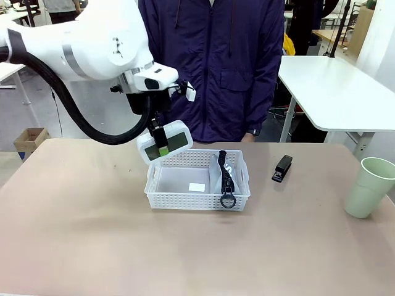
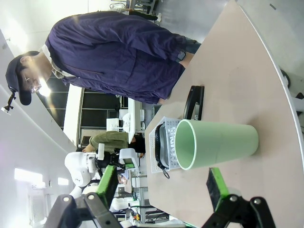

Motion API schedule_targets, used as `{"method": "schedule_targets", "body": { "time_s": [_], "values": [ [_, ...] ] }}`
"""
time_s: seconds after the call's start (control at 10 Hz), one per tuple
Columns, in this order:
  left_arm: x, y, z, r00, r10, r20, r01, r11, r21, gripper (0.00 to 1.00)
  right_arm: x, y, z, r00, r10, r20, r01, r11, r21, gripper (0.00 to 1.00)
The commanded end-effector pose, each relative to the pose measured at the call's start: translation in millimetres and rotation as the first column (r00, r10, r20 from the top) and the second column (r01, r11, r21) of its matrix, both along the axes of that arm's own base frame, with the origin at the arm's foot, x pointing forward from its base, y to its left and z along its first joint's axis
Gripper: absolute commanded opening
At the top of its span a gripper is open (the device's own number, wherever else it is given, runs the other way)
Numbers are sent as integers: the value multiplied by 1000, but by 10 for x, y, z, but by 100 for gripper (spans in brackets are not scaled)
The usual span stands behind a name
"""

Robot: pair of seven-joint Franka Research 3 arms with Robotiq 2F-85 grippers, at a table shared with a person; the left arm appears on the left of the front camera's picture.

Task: Efficiently arrange items inside the basket to fit them all.
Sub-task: Pick up the Digital clock and place it inside the Organizing basket.

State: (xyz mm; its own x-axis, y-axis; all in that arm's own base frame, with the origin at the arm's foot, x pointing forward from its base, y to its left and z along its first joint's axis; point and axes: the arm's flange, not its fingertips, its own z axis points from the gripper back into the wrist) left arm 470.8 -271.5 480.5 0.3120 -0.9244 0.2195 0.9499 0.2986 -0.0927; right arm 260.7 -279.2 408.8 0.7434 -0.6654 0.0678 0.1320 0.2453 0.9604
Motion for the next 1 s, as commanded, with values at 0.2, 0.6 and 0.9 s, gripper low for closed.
{"method": "schedule_targets", "body": {
  "time_s": [0.2,0.6,0.9],
  "values": [
    [25,-45,-78,999,8,46,-10,999,50,51,21,-8,18,999,-5,35,4,1000,5,100],
    [175,-304,-290,1000,11,5,-11,1000,10,51,21,-8,18,999,-5,35,4,1000,5,100],
    [343,-510,-497,999,18,-27,-17,999,29,51,21,-8,18,999,-5,35,4,1000,5,100]
  ]
}}
